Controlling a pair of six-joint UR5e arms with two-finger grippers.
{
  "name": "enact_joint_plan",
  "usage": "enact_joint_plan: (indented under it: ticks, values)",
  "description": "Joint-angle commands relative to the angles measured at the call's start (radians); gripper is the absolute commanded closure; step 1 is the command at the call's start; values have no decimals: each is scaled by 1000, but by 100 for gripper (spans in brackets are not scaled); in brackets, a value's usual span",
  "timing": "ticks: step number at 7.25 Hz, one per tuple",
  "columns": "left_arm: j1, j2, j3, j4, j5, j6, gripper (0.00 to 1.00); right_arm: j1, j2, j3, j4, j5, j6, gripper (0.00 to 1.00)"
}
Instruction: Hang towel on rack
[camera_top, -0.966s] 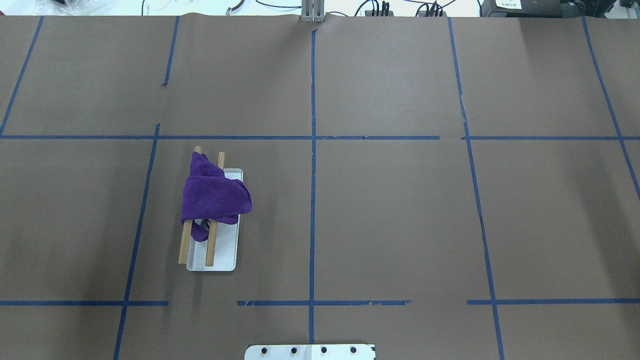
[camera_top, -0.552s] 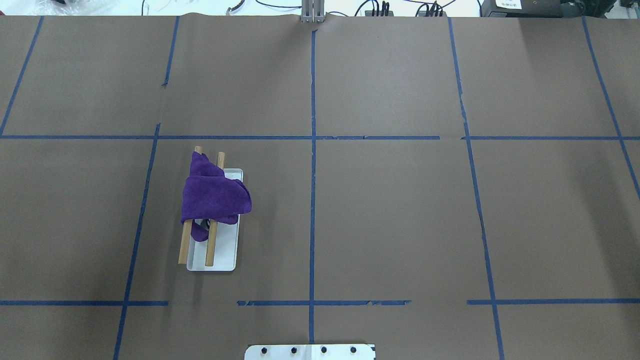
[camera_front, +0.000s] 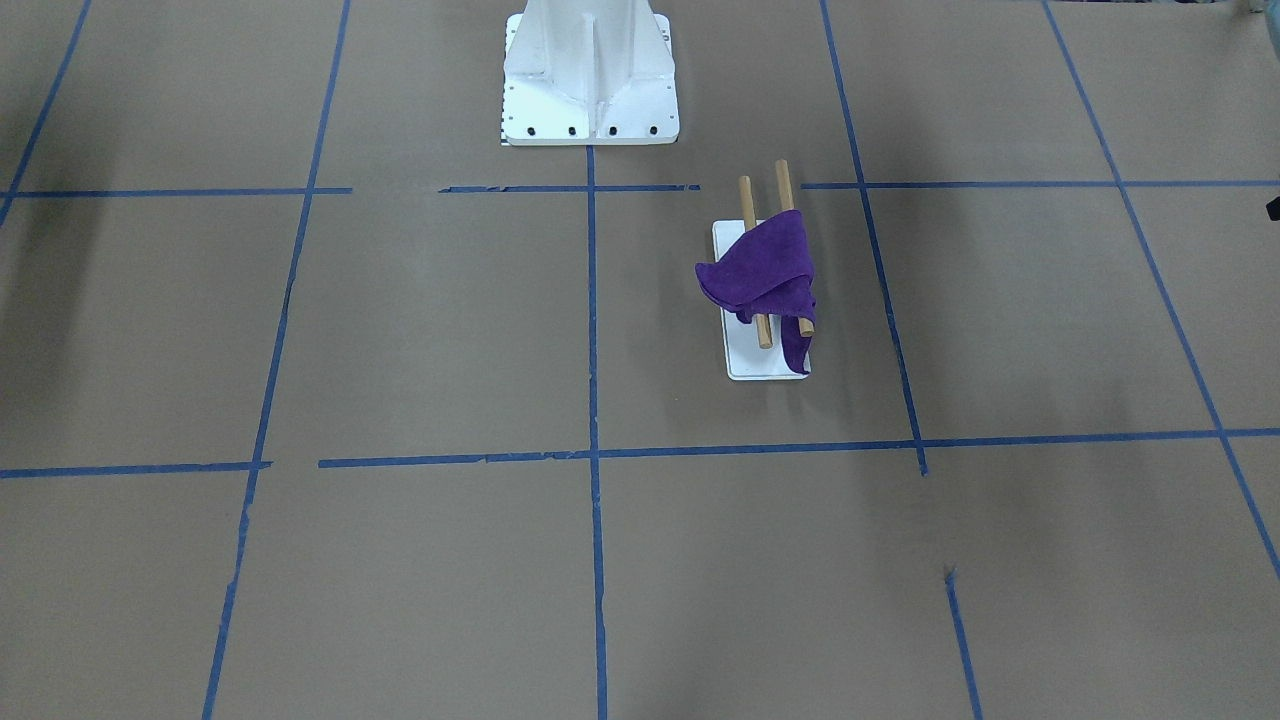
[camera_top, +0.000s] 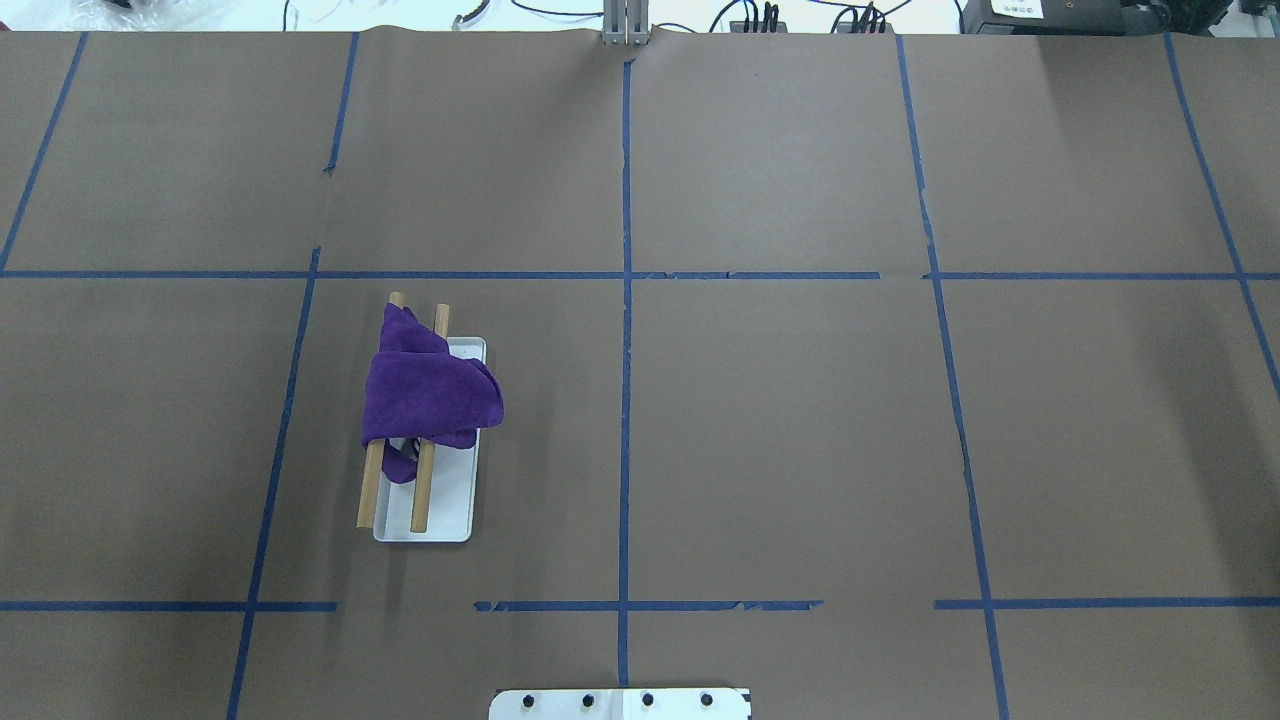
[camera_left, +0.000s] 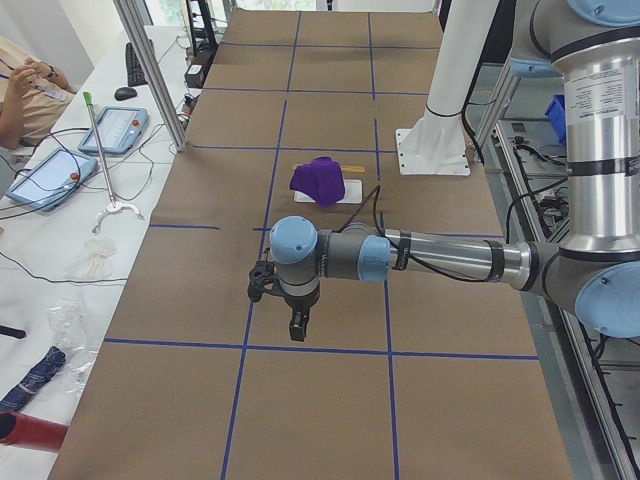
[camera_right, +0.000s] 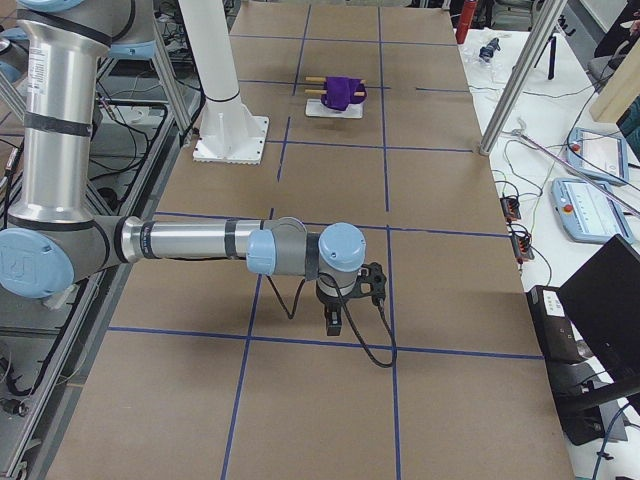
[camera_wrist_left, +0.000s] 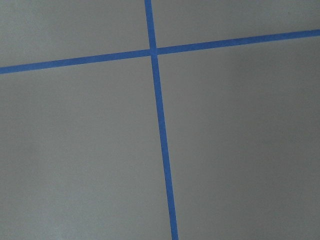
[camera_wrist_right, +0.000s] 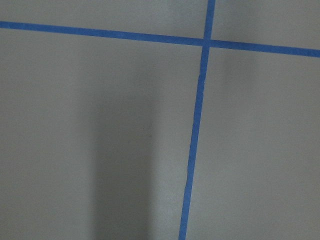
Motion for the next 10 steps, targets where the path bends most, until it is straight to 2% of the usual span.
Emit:
enact_joint_plan:
  ticks: [1, 2, 4, 6, 8, 10]
  values:
    - [2, 8, 4, -39, -19, -1, 0, -40, 4, 1, 2, -1, 0, 0]
    - [2, 10, 28, -48, -53, -1, 0, -40, 4, 5, 4, 2, -8, 0]
    - [0, 10, 7, -57, -79, -3, 0, -48, 33, -8, 1, 2, 0, 0]
    - [0, -29, 19, -65, -73, -4, 0, -48, 36, -2, 2, 34, -6, 0]
    - [-3, -39, 1, -61, -76, -3, 0, -48, 64, -48, 2, 37, -2, 0]
    - [-3, -55, -4, -60, -73, -4, 0, -45, 70, -26, 2, 36, 6, 0]
